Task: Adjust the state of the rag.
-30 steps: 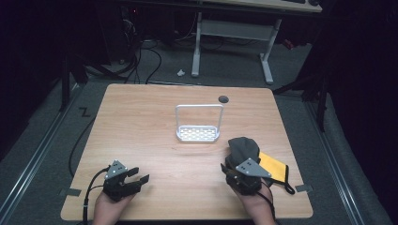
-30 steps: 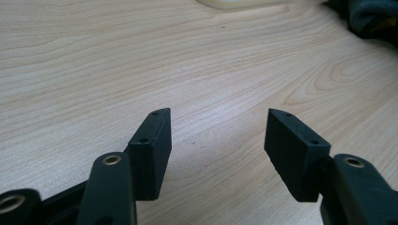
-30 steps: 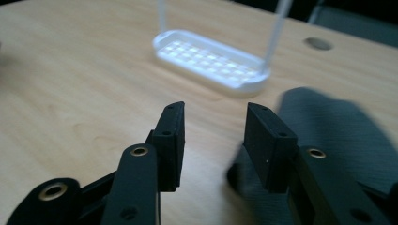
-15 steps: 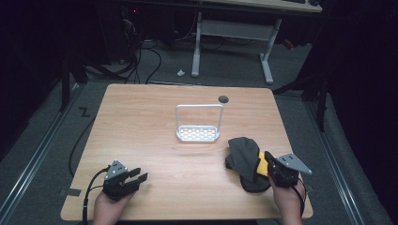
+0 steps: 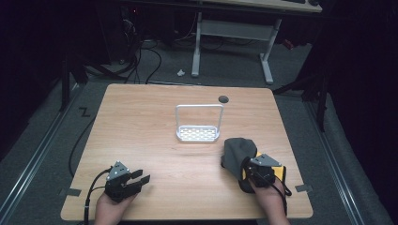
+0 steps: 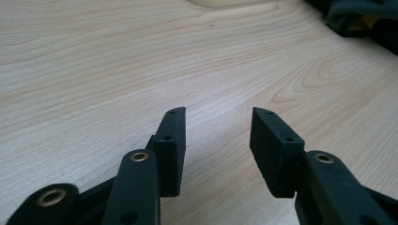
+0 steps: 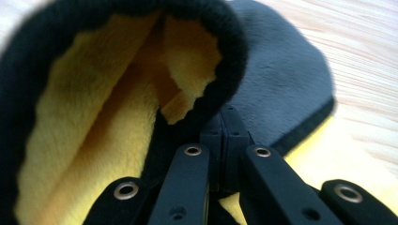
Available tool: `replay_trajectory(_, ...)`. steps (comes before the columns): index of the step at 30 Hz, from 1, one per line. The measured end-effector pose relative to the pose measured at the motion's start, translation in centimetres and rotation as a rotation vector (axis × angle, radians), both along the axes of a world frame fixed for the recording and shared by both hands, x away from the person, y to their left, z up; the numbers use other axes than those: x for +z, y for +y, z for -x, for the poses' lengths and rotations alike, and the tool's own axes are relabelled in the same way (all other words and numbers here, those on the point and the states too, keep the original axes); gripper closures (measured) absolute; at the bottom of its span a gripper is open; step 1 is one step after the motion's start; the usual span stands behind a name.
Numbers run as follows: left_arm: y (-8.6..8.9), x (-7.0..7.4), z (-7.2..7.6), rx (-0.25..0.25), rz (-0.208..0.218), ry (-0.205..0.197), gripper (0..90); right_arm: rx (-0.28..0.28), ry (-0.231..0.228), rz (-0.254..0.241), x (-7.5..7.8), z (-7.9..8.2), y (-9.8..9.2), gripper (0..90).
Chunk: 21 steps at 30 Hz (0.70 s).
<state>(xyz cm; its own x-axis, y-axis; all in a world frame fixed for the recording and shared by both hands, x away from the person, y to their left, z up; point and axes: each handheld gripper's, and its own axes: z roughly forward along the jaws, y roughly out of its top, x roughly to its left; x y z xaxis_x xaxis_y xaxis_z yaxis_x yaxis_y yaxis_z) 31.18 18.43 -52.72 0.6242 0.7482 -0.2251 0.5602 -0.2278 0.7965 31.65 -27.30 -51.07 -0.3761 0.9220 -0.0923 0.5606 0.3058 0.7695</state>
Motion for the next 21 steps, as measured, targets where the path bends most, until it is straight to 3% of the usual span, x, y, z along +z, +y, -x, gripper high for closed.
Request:
replay_trajectory(3,-0.2,0.0,0.1,-0.011,0.0,0.001,55.5,0.029,0.003,0.009,-0.1,0.1,0.9,90.0)
replay_trajectory(4,-0.3,0.0,0.1,-0.016,0.0,0.004,55.0,0.072,0.007,0.021,-0.2,0.2,2.3,90.0)
replay_trajectory(6,-0.5,0.0,0.2,-0.02,-0.002,0.004,54.9,0.074,0.008,0.021,-0.2,0.3,2.6,90.0)
replay_trajectory(7,-0.6,0.0,0.2,-0.024,-0.005,0.004,54.8,0.112,0.011,0.031,-0.3,0.4,3.8,90.0)
replay_trajectory(14,-1.2,-0.1,0.4,-0.045,-0.015,-0.001,53.7,0.199,0.034,0.027,-0.6,0.7,6.9,90.0)
replay_trajectory(15,-1.4,-0.1,0.4,-0.049,-0.013,0.001,53.3,0.237,0.044,0.037,-0.8,0.9,8.4,90.0)
replay_trajectory(21,-1.9,-0.1,0.7,-0.067,-0.02,-0.004,52.6,0.339,0.039,0.059,-0.7,1.9,11.8,90.0)
